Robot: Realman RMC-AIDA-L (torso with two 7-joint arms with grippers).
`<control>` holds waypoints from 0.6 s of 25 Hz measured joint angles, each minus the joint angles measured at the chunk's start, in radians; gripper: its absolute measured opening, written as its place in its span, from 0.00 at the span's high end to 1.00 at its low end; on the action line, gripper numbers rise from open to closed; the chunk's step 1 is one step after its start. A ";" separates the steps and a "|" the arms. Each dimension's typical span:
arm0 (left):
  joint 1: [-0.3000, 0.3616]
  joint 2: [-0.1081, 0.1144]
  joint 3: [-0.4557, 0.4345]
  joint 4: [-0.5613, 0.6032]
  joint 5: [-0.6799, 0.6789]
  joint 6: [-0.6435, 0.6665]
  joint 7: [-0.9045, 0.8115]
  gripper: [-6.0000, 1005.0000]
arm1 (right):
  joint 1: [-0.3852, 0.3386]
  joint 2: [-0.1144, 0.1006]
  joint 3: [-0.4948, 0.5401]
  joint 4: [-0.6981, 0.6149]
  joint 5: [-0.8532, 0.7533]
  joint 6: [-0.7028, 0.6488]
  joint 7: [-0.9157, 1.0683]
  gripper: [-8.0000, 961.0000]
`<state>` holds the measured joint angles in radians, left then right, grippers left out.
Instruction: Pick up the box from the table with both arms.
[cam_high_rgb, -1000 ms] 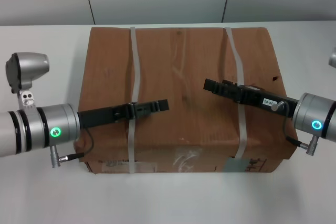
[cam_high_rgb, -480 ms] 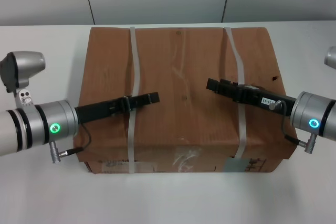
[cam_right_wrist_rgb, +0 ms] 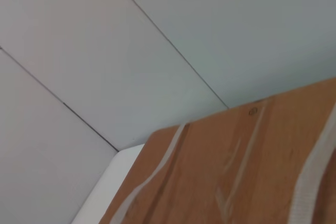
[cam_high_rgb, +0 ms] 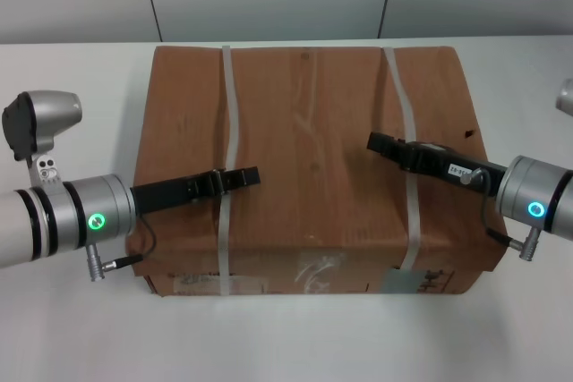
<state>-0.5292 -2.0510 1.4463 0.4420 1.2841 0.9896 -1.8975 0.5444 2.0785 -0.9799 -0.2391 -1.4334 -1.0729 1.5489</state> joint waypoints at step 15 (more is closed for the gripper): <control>0.002 0.002 0.000 0.002 -0.003 -0.002 0.011 0.90 | -0.005 0.000 0.003 0.001 0.007 0.010 -0.025 0.87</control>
<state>-0.5277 -2.0492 1.4466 0.4443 1.2807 0.9879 -1.8869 0.5397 2.0785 -0.9772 -0.2376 -1.4265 -1.0631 1.5237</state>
